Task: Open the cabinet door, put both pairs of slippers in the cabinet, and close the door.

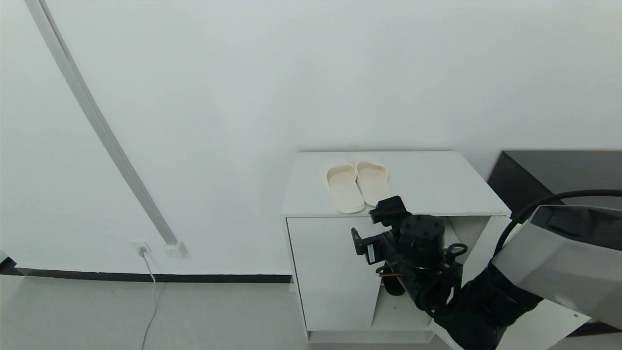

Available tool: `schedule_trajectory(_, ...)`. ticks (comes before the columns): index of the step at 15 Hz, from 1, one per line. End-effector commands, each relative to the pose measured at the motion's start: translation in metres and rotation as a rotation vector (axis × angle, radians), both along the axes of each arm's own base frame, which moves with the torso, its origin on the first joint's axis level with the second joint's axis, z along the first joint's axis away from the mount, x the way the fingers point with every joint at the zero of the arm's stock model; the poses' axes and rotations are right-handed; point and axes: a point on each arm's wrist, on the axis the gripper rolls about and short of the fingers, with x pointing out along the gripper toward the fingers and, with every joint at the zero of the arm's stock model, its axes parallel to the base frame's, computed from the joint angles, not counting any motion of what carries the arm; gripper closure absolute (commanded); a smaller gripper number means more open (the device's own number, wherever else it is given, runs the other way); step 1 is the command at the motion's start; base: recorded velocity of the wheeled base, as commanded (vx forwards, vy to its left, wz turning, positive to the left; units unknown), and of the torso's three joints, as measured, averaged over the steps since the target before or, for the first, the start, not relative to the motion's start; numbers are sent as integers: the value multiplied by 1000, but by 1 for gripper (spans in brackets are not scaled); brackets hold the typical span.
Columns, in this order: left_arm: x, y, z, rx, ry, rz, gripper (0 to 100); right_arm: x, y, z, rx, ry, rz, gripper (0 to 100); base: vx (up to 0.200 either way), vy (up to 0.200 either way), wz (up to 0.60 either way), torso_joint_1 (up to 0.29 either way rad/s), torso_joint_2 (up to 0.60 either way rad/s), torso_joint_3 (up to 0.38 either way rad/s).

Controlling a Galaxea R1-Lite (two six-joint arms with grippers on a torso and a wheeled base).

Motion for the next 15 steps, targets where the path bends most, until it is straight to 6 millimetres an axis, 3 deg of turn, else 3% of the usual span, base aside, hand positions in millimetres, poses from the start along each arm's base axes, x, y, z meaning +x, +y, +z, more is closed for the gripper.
schedule_trajectory(1, 0, 0, 0, 0, 0, 1, 100, 8, 3, 35, 60, -23, -8, 0, 0, 0, 0, 0, 0, 0)
schedule_trajectory(8, 0, 0, 0, 0, 0, -1, 100, 4, 1, 42, 73, 44, -13, 0, 0, 0, 0, 0, 0, 0)
schedule_trajectory(15, 0, 0, 0, -2, 0, -2, 100, 6, 2, 34, 79, 63, -18, 0, 200, 0, 0, 2, 0, 4)
